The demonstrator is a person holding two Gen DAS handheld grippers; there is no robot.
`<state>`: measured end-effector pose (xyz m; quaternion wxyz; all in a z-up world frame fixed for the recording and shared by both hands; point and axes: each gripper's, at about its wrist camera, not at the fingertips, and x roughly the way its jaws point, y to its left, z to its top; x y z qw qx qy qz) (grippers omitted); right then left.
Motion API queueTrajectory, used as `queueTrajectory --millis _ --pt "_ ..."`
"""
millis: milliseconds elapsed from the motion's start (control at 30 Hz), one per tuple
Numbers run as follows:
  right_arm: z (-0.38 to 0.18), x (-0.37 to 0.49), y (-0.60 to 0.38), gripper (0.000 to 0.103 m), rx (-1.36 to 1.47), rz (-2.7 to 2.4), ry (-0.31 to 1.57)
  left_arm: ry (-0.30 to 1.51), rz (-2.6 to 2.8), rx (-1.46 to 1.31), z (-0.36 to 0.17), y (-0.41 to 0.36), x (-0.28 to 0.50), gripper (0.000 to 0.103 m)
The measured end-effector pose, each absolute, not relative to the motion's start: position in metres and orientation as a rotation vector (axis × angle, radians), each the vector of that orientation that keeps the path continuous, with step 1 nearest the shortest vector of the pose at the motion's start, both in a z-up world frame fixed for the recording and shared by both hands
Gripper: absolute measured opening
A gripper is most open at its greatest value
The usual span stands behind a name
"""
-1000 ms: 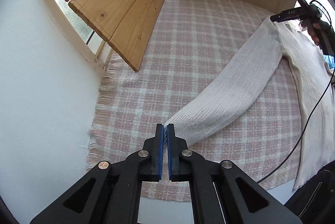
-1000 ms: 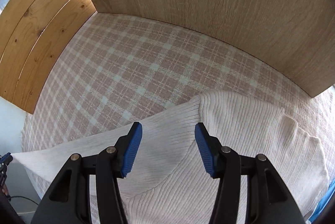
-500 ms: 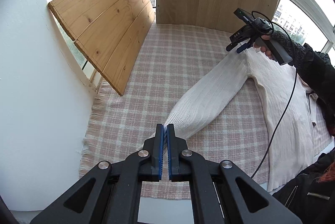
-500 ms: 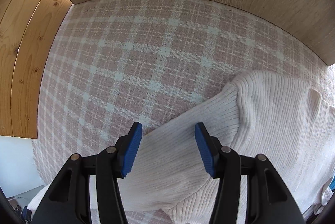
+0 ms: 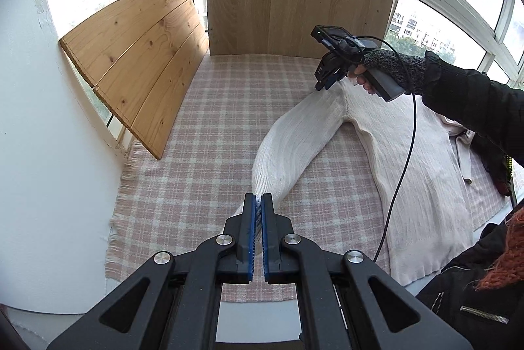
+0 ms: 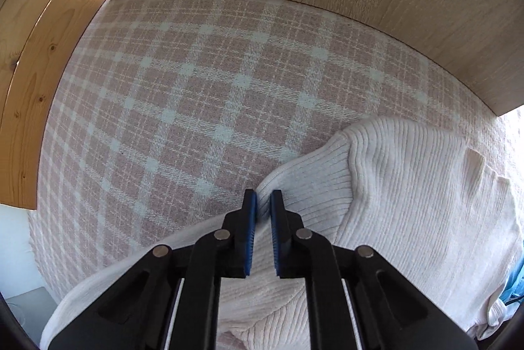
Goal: Fold clothes
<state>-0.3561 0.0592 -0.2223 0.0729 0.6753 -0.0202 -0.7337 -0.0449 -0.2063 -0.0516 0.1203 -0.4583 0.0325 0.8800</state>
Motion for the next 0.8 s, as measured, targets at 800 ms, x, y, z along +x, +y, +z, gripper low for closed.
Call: queueTrajectory --millis 800 --pt "-0.165 -0.306 0.208 0.03 1.903 -2.107 -0.248 0.049 2.114 -1.361 -0.112 0.018 0.059 0.002"
